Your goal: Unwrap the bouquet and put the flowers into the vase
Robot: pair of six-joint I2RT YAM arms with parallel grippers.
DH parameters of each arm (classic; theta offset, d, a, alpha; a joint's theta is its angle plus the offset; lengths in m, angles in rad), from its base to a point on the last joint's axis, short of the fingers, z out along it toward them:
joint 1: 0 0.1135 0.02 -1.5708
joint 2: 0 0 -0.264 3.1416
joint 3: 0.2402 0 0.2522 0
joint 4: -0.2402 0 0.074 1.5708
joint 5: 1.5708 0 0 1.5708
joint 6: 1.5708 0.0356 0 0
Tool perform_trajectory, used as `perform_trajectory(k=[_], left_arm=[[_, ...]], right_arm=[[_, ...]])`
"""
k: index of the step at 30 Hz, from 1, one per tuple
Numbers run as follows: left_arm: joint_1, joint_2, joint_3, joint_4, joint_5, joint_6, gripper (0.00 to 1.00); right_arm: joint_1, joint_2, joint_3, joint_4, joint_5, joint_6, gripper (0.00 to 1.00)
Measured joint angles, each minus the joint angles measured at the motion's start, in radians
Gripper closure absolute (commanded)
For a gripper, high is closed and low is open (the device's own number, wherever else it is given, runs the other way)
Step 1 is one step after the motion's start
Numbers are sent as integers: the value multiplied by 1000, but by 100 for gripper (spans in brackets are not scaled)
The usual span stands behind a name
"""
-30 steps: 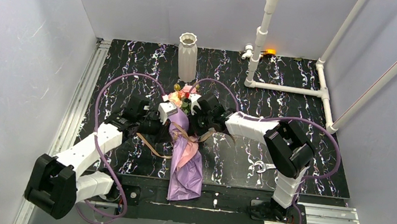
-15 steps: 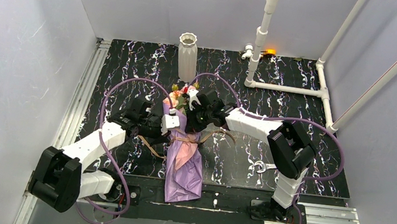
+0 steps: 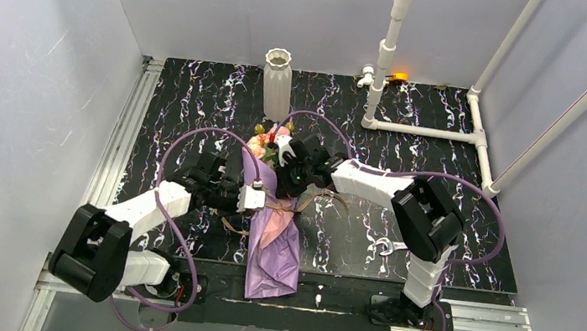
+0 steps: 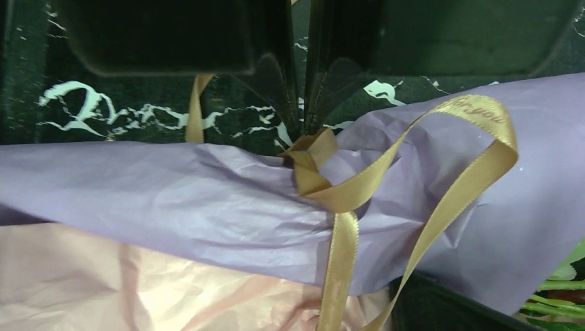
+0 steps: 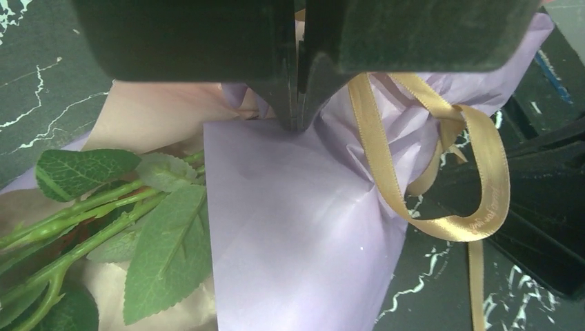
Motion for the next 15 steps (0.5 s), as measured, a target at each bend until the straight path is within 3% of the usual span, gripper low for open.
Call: perform_trajectory(k=[4, 10, 15], left_arm=[[-5, 51, 0, 90, -21, 12, 80], [-6, -4, -2, 145, -26, 39, 69], [-16, 10, -2, 172, -24, 54, 69]], right_arm=[[-12, 37, 0, 0, 3, -40, 99], [-22, 43, 0, 0, 2, -61, 99], [-23, 45, 0, 1, -2, -60, 99]])
